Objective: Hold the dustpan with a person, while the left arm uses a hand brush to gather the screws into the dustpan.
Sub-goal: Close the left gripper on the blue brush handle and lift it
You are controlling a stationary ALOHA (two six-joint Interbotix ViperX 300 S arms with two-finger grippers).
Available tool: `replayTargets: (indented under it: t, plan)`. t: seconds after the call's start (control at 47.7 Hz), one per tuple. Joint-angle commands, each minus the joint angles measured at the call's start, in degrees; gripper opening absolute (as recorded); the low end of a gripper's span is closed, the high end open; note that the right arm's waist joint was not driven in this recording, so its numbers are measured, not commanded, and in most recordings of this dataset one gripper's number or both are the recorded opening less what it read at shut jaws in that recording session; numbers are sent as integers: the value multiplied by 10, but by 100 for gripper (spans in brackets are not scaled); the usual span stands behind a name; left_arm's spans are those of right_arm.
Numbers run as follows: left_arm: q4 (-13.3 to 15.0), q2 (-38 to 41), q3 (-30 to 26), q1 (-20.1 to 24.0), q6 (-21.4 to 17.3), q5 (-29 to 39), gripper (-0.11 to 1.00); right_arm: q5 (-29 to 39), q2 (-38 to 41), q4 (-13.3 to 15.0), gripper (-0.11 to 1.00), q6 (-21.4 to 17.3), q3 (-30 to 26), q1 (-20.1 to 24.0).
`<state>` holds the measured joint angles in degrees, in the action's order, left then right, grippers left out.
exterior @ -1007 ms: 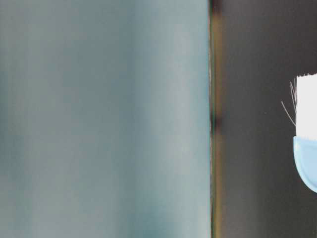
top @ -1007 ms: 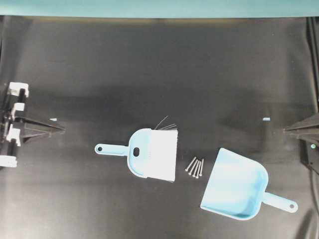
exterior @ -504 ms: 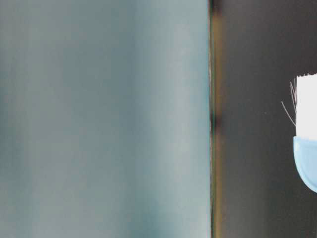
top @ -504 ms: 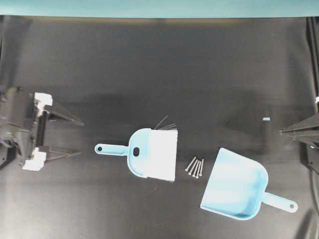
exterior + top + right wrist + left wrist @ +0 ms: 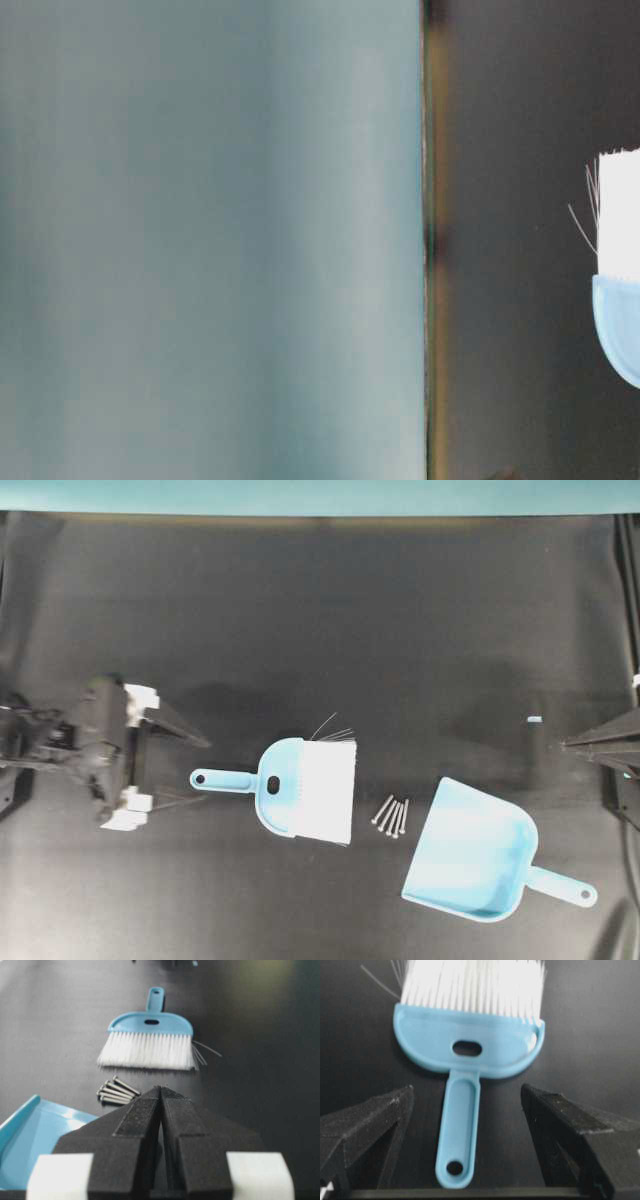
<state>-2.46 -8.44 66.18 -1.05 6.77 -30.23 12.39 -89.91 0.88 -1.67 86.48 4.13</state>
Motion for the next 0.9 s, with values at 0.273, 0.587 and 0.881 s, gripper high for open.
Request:
replayTargets:
  t: [0.273,0.587,0.881]
  plan:
    - [-2,157,-6,16,-6,-189,84,-5,4,2,-1,4,-3,0]
    - [-2,250,-33,14,-8,-243,84,-5,3,2,-1,4,-3,0]
    - [-2,256,-70,4,-11,-109,80,-5,3,2,-1,4,-3,0]
